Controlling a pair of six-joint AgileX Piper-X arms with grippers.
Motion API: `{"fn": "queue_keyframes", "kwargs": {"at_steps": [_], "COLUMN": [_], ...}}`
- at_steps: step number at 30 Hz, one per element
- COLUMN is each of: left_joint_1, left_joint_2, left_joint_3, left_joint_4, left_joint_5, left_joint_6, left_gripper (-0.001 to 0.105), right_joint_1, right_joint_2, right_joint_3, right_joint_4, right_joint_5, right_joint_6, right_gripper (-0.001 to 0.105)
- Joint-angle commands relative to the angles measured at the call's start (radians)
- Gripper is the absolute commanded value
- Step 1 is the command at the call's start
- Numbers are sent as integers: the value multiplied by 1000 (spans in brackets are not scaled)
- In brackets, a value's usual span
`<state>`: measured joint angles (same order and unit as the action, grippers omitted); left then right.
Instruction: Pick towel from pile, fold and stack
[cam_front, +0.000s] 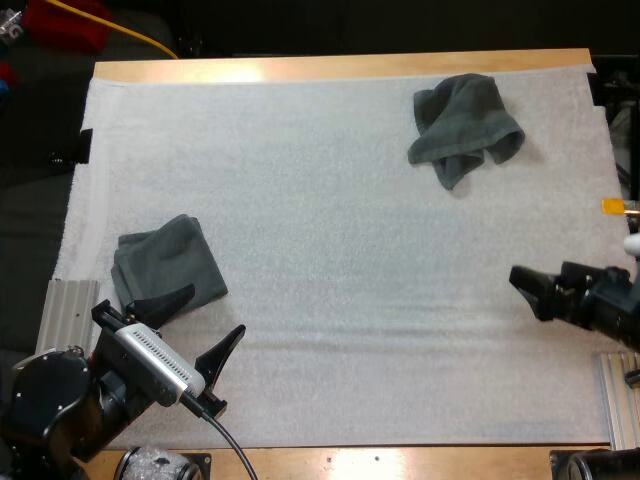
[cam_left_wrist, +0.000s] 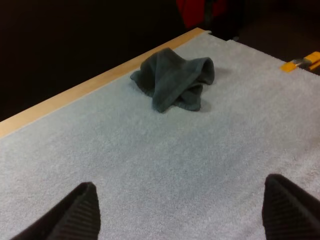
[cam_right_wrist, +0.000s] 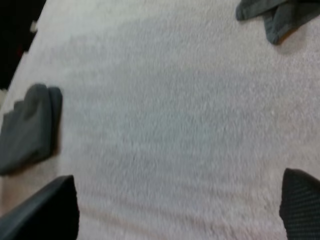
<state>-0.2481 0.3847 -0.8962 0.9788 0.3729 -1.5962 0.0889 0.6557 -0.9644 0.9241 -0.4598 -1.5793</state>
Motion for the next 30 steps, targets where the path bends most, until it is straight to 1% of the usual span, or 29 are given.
{"fn": "queue_keyframes", "kwargs": {"at_steps": [1, 3, 4, 7, 8, 10, 11, 14, 15, 16, 19, 20, 21, 23, 24, 25, 27, 30], "left_joint_1": [-4, -4, -4, -4, -4, -4, -4, -4, -4, -4, -4, -4, -4, -4, -4, -4, -4, -4], "left_joint_2": [3, 3, 3, 3, 3, 3, 3, 3, 3, 3, 3, 3, 3, 3, 3, 3, 3, 3], "left_joint_3": [-9, -9, -9, -9, -9, -9, -9, -9, -9, -9, -9, -9, -9, -9, -9, -9, -9, -9], "left_joint_4": [-20, -20, -20, -20, -20, -20, -20, -20, -20, -20, -20, -20, -20, -20, -20, -20, -20, -15], "left_joint_5": [4, 4, 4, 4, 4, 4, 4, 4, 4, 4, 4, 4, 4, 4, 4, 4, 4, 4], "left_joint_6": [2, 2, 2, 2, 2, 2, 2, 2, 2, 2, 2, 2, 2, 2, 2, 2, 2, 2], "left_gripper": [65, 65, 65, 65, 65, 65, 65, 65, 65, 65, 65, 65, 65, 65, 65, 65, 65, 65], "right_joint_1": [-5, -5, -5, -5, -5, -5, -5, -5, -5, -5, 37, 49, 93, 101, 104, 101, 100, 70], "right_joint_2": [22, 64, 101, 149, 222, 258, 301, 375, 428, 440, 557, 573, 637, 667, 695, 739, 752, 788], "right_joint_3": [-11, -11, -11, -11, -11, -11, -11, -11, -11, -11, -11, -11, -13, -13, -13, -13, -16, -36], "right_joint_4": [-36, -83, -123, -184, -284, -338, -405, -492, -551, -561, -664, -684, -753, -786, -818, -868, -882, -883], "right_joint_5": [-16, -16, -16, -16, -16, -15, -7, 14, 14, 14, 11, 11, 15, 22, 35, 159, 285, 309], "right_joint_6": [30, 69, 112, 168, 247, 289, 329, 390, 435, 444, 503, 507, 550, 576, 591, 595, 557, 557], "right_gripper": [79, 79, 79, 79, 79, 79, 79, 79, 79, 79, 79, 79, 79, 79, 79, 79, 79, 79]}}
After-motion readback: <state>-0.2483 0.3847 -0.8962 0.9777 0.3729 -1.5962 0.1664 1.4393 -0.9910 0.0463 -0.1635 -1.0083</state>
